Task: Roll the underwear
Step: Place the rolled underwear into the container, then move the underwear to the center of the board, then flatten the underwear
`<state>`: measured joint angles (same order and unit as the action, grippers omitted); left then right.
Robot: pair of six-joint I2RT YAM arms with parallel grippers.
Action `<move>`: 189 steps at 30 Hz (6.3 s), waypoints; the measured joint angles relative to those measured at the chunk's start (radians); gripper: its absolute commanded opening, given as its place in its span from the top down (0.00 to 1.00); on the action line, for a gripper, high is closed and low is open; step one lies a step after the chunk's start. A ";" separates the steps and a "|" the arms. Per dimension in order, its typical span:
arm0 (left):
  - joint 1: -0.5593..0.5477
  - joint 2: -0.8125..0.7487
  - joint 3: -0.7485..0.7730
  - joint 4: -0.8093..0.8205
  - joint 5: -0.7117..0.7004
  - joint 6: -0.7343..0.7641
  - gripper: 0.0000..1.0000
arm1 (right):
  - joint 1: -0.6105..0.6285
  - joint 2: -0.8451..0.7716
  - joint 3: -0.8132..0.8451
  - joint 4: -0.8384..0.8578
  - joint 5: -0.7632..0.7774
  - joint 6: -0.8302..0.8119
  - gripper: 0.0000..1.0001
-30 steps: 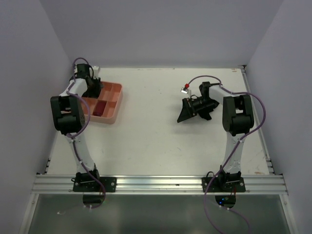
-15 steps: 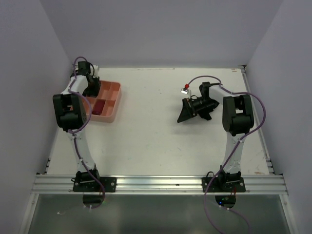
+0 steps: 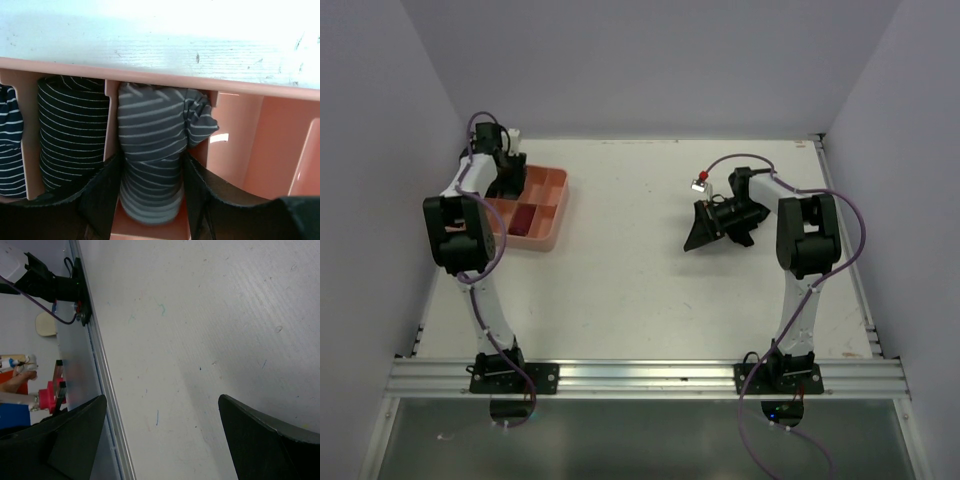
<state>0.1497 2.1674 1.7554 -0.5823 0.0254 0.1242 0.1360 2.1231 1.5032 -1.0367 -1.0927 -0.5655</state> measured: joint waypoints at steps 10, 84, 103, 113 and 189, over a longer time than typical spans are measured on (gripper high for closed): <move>-0.001 -0.020 -0.011 0.000 0.012 0.032 0.41 | 0.000 -0.006 0.000 -0.007 -0.002 -0.001 0.01; -0.417 -0.269 -0.315 -0.030 0.712 0.224 0.45 | 0.276 -0.701 -0.354 0.232 0.826 -0.225 0.51; -0.682 -0.243 -0.538 -0.061 0.859 0.275 0.58 | 0.197 -0.360 -0.237 -0.021 0.400 -0.087 0.81; -0.684 -0.244 -0.520 0.020 0.878 0.185 1.00 | 0.166 -0.346 -0.160 -0.024 0.383 -0.050 1.00; -0.374 -0.262 -0.577 0.141 0.933 0.103 0.35 | 0.157 0.234 0.414 0.077 0.281 0.156 0.49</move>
<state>-0.2245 1.9053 1.1782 -0.4416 0.9581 0.2268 0.2928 2.3573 1.9167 -0.9600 -0.8116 -0.4099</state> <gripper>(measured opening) 0.645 0.535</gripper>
